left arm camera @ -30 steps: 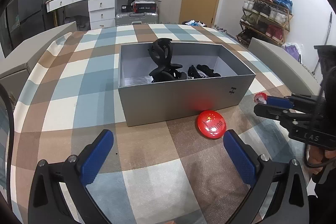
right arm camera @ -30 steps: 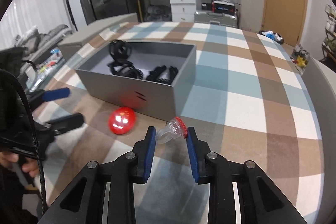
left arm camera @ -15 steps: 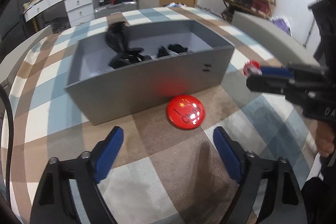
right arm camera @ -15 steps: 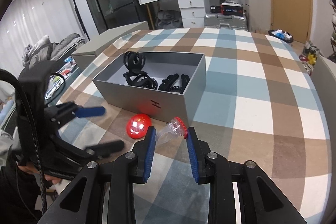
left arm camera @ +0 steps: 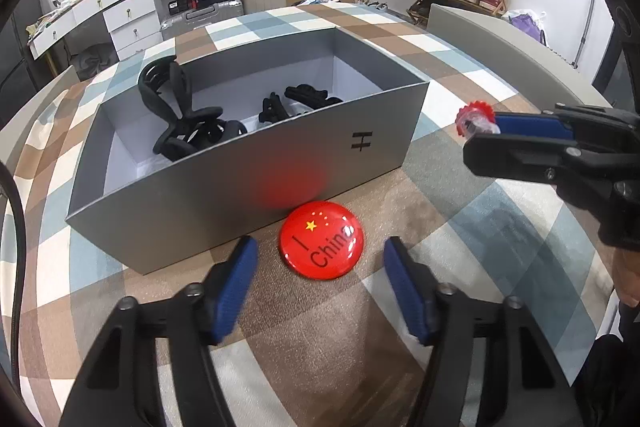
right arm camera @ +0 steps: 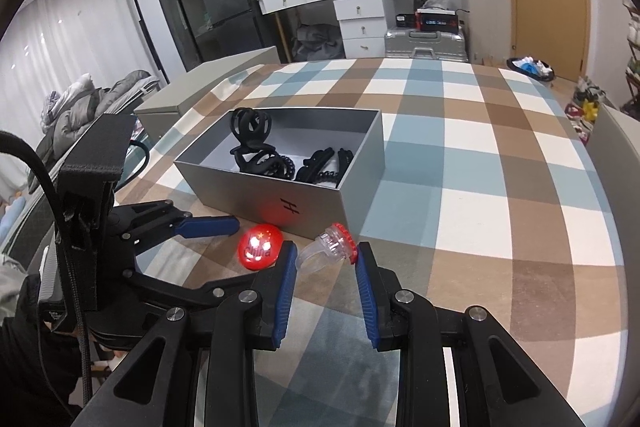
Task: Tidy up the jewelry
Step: 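Grasp the red 'I China' badge with the left tool while the right tool holds the ring, then carry the red badge and clear ring over the grey box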
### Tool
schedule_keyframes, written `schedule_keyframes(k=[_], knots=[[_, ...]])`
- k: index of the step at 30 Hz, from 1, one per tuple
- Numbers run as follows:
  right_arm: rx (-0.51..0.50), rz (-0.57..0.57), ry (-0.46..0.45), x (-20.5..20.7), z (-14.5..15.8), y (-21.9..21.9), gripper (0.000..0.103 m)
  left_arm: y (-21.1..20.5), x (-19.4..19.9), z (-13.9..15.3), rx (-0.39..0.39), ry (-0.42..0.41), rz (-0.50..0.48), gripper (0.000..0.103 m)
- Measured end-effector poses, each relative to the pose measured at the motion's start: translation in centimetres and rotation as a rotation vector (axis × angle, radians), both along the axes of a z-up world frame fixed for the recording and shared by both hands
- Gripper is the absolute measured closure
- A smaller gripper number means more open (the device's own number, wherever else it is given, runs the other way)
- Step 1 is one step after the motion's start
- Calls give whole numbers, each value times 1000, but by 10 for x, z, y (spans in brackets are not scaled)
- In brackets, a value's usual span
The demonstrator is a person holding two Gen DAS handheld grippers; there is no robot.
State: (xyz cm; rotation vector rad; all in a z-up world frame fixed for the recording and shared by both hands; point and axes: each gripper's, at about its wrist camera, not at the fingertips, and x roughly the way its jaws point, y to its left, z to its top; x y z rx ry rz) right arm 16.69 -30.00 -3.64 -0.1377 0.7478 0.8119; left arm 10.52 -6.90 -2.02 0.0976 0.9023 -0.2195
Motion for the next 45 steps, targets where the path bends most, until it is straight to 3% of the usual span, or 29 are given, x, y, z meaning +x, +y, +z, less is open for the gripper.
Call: schedule_keyframes(k=[1,2,15,19,29,45], knots=[[0,0,-1,0,0,0,74,0,-1,1,-2,-5,-2,66],[-1,2,-1,0,0,0,74,1,-1,1,-6,-4,-7,67],[14,5,-6,-2,2,1,74,9,-18,9,-9,-61,-16,67],[43,10,-21,-5,6,1,74,17,-21,18,-41,-87,-5,67],[100,17,-69,-9,38,6,74,32,-21,56,-78,-209,63,67],[217,5,-112,-1,71,22,74,53,-11,71,-95,-297,108,67]])
